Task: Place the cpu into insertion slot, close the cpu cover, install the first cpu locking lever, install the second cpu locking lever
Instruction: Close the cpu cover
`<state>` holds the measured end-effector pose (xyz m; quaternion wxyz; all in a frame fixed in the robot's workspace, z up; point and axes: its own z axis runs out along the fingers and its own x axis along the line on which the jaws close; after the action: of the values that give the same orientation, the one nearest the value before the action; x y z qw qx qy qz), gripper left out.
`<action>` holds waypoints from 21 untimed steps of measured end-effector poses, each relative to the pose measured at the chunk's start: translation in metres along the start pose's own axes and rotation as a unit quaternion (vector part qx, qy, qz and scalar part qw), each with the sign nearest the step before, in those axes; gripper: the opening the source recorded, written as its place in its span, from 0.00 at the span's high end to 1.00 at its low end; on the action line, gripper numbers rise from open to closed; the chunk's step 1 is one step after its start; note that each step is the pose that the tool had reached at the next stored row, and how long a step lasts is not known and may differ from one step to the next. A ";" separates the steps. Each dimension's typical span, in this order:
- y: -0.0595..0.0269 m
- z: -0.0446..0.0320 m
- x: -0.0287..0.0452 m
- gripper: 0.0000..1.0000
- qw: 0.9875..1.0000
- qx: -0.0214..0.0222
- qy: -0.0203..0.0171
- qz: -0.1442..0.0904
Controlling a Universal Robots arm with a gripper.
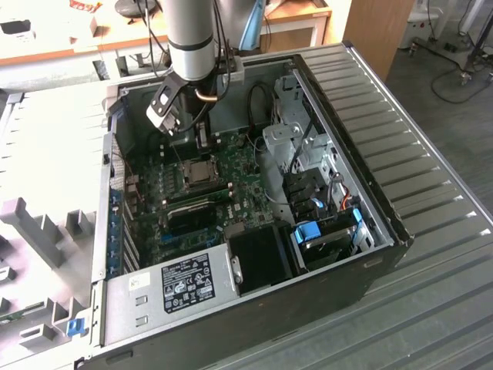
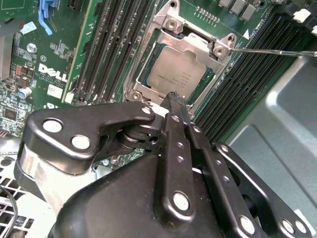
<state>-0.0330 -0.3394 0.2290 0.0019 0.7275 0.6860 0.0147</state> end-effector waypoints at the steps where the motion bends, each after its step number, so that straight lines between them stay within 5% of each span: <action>1: -0.0002 0.0002 0.0000 0.90 1.000 0.000 0.000 0.000; 21: -0.0031 0.0035 -0.0003 0.90 1.000 0.000 0.001 -0.014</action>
<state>-0.0361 -0.3394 0.2255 0.0015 0.7181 0.6958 0.0150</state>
